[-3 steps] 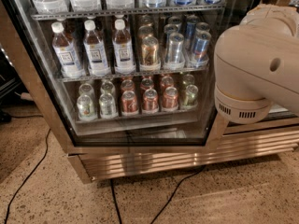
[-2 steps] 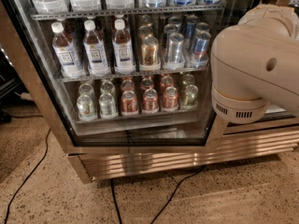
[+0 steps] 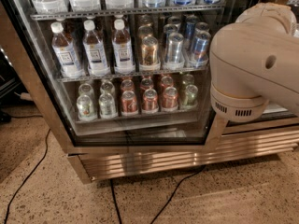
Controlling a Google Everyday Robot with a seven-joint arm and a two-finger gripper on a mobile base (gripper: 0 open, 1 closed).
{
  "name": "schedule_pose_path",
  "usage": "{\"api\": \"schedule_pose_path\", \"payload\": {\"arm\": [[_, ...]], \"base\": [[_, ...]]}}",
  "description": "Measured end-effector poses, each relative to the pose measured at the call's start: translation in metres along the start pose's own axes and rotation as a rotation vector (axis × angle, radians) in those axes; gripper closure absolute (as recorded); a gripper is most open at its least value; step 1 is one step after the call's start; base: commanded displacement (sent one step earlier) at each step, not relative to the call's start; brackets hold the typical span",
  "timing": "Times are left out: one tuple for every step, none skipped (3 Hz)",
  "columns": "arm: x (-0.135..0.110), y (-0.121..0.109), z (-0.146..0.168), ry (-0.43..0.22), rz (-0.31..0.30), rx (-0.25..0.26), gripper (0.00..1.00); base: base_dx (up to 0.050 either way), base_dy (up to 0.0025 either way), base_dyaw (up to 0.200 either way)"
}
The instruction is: Close left fridge door
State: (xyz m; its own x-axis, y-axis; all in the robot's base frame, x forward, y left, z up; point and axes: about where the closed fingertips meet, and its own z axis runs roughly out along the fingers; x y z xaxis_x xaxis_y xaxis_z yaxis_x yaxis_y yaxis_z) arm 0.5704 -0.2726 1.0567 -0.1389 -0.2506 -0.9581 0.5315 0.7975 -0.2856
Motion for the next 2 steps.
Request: {"api": "schedule_pose_path", "payload": {"arm": [[-0.0023,0.0039,0.0015,-0.001,0.012,-0.021,1.00],[-0.0024,0.0039,0.0016,-0.001,0.012,-0.022,1.00]], "base": [[0.000,0.00000,0.000],[0.000,0.00000,0.000]]}}
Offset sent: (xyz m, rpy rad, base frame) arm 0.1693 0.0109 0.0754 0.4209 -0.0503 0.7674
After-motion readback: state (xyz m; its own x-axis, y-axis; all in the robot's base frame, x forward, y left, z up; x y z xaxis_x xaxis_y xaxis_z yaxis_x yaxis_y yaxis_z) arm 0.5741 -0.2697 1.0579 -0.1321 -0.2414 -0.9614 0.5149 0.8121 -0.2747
